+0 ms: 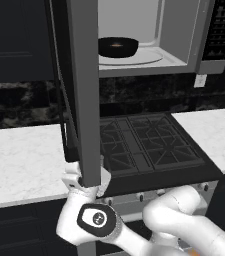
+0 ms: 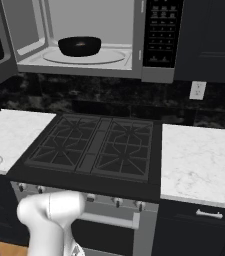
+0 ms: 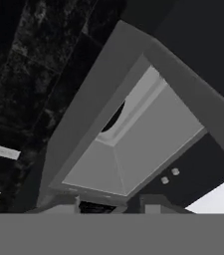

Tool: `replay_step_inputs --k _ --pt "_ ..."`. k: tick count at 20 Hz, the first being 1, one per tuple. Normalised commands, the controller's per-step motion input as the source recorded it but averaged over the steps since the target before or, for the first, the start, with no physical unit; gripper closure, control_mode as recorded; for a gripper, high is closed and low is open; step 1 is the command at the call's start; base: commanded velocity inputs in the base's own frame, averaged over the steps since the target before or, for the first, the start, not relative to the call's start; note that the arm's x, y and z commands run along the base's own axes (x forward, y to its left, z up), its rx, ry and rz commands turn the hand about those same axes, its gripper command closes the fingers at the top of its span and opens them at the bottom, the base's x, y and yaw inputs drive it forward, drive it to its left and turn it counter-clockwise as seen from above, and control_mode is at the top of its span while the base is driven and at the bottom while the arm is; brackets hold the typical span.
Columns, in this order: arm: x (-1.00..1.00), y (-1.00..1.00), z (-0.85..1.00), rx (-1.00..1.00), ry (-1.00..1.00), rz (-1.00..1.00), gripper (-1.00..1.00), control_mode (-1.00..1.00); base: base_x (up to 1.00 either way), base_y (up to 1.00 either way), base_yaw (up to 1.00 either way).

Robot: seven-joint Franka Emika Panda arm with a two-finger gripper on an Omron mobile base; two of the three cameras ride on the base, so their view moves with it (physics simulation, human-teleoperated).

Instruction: Open the microwave, place the bowl with waffle inside the microwave, then close the microwave door and turn it on.

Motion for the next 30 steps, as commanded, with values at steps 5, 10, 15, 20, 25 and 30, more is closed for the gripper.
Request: replay_step_inputs --k 5,10,15,20,25,30 --pt "-0.09 0.96 0.00 -0.28 0.00 -0.03 1.00 -1.00 0.00 0.00 0.00" --pt "-0.08 0.81 0.00 -0.28 0.00 -0.01 1.00 -1.00 0.00 0.00 0.00" --pt "-0.07 0.52 0.08 -0.22 0.00 0.00 1.00 -1.00 0.00 0.00 0.00" --pt "-0.11 0.14 0.20 -0.09 -0.05 0.00 1.00 -1.00 0.00 0.00 0.00" --pt "-0.09 -0.04 0.46 0.01 -0.08 0.00 1.00 -1.00 0.00 0.00 0.00" --pt "-0.06 -0.19 0.59 0.05 -0.07 0.00 1.00 -1.00 0.00 0.00 0.00"
